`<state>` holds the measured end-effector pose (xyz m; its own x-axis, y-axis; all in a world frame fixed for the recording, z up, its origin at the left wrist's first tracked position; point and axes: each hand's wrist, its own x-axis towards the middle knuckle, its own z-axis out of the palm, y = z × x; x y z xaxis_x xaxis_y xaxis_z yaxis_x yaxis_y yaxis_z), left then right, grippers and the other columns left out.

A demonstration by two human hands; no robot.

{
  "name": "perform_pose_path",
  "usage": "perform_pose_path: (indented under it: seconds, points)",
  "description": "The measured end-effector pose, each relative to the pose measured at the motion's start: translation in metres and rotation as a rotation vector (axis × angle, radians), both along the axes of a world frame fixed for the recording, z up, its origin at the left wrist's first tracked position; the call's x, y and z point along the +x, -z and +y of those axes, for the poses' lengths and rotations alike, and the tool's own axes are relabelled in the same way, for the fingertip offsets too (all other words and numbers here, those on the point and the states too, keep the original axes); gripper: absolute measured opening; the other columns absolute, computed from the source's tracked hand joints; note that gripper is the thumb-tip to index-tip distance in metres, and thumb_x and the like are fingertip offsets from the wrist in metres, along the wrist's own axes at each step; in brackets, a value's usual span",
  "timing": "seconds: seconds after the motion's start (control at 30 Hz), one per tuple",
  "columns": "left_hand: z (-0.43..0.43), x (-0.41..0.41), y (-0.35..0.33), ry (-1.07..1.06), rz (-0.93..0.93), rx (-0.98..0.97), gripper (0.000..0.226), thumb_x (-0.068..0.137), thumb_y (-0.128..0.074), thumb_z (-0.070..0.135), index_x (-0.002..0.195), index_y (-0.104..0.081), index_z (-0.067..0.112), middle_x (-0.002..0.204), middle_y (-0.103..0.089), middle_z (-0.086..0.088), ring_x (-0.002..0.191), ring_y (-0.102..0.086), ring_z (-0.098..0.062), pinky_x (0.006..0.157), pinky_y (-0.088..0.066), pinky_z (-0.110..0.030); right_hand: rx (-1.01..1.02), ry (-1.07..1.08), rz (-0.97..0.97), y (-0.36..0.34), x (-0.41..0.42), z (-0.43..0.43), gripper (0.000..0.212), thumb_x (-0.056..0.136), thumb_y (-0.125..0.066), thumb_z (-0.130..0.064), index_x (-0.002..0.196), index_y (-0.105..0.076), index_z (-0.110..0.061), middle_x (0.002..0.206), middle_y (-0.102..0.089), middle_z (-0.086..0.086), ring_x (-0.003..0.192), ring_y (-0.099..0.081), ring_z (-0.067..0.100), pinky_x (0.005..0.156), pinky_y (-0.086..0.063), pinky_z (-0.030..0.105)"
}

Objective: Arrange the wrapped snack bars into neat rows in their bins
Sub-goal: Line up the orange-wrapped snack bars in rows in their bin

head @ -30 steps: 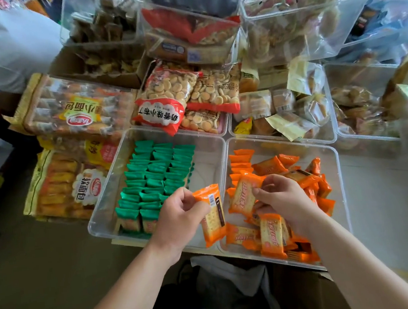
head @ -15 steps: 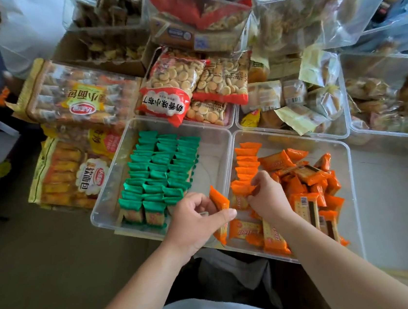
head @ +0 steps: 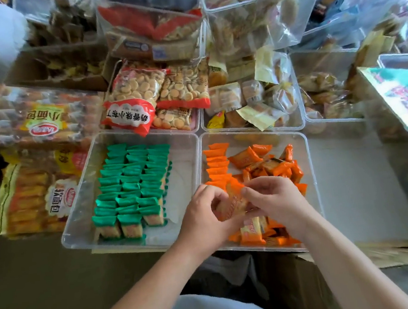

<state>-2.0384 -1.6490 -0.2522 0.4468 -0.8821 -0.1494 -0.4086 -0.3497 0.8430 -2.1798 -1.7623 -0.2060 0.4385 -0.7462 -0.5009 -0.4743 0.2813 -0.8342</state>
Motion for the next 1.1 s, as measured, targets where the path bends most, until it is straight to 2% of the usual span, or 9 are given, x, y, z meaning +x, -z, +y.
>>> perform_pose_path:
  seconds: [0.1,0.17,0.27,0.53,0.63,0.77,0.9,1.03,1.1]
  points:
    - [0.006,0.003,0.012,0.080,0.043,0.151,0.046,0.079,-0.087,0.030,0.116,-0.060,0.037,0.119,-0.059,0.017,0.115,-0.060,-0.005,0.097,-0.052,-0.023,-0.011,0.104,0.008,0.012,-0.024,-0.006,0.014,0.097,-0.072,-0.028,0.107,-0.077,-0.019,0.095,-0.080,-0.002,0.089,-0.078,0.016,0.077,-0.066,0.040]
    - [0.008,0.005,0.016,0.105,-0.022,0.260,0.044,0.090,-0.072,0.014,0.129,-0.061,0.028,0.124,-0.059,0.009,0.121,-0.060,-0.013,0.103,-0.051,-0.030,-0.076,0.142,0.023,0.018,-0.040,-0.007,0.011,0.097,-0.071,-0.032,0.104,-0.077,-0.025,0.095,-0.079,-0.007,0.092,-0.076,0.013,0.078,-0.066,0.038]
    - [0.003,0.004,0.020,0.161,-0.123,0.352,0.042,0.098,-0.060,0.009,0.138,-0.061,0.022,0.133,-0.061,0.003,0.125,-0.060,-0.016,0.108,-0.049,-0.032,-0.207,0.241,0.040,0.024,-0.054,-0.005,0.007,0.096,-0.073,-0.033,0.100,-0.077,-0.030,0.091,-0.077,-0.009,0.088,-0.074,0.011,0.080,-0.065,0.040]
    - [-0.037,-0.024,0.035,0.474,-0.080,0.667,0.033,0.101,-0.062,0.038,0.131,-0.057,0.027,0.137,-0.061,0.004,0.125,-0.059,-0.021,0.100,-0.048,-0.035,-0.177,0.378,-0.038,0.029,-0.070,0.003,0.012,0.093,-0.075,-0.036,0.104,-0.075,-0.031,0.093,-0.078,-0.008,0.091,-0.075,0.014,0.083,-0.065,0.041]
    - [-0.045,-0.022,0.051,0.548,-0.080,0.730,0.046,0.100,-0.056,0.053,0.137,-0.050,0.028,0.143,-0.059,0.003,0.129,-0.057,-0.025,0.108,-0.048,-0.045,-0.168,0.390,-0.048,0.030,-0.076,0.004,0.012,0.093,-0.075,-0.036,0.103,-0.076,-0.029,0.092,-0.078,-0.007,0.090,-0.076,0.015,0.081,-0.065,0.042]
    - [-0.046,-0.022,0.065,0.564,-0.110,0.775,0.070,0.096,-0.051,0.067,0.153,-0.039,0.028,0.153,-0.050,-0.001,0.138,-0.050,-0.029,0.114,-0.044,-0.049,-0.151,0.412,-0.035,0.033,-0.081,0.003,0.016,0.093,-0.074,-0.038,0.105,-0.076,-0.028,0.093,-0.078,-0.008,0.091,-0.075,0.012,0.080,-0.065,0.042]
    - [-0.046,-0.024,0.071,0.547,-0.131,0.787,0.082,0.091,-0.049,0.077,0.156,-0.036,0.028,0.157,-0.035,-0.002,0.142,-0.045,-0.030,0.116,-0.042,-0.051,-0.115,0.421,-0.048,0.035,-0.082,0.004,0.017,0.093,-0.073,-0.038,0.106,-0.075,-0.028,0.095,-0.077,-0.010,0.094,-0.075,0.010,0.079,-0.066,0.040]
    - [-0.046,-0.024,0.066,0.605,-0.138,0.820,0.083,0.091,-0.048,0.077,0.156,-0.041,0.026,0.163,-0.028,-0.001,0.146,-0.041,-0.032,0.119,-0.038,-0.052,-0.117,0.427,-0.056,0.034,-0.081,0.002,0.014,0.094,-0.073,-0.036,0.104,-0.076,-0.027,0.092,-0.077,-0.011,0.091,-0.075,0.008,0.078,-0.066,0.039]
    - [-0.047,-0.022,0.058,0.636,-0.141,0.828,0.072,0.092,-0.054,0.073,0.146,-0.054,0.026,0.155,-0.043,-0.005,0.138,-0.048,-0.029,0.116,-0.042,-0.050,-0.114,0.428,-0.058,0.034,-0.080,0.002,0.014,0.094,-0.073,-0.035,0.104,-0.076,-0.027,0.093,-0.077,-0.010,0.092,-0.075,0.008,0.078,-0.066,0.039]
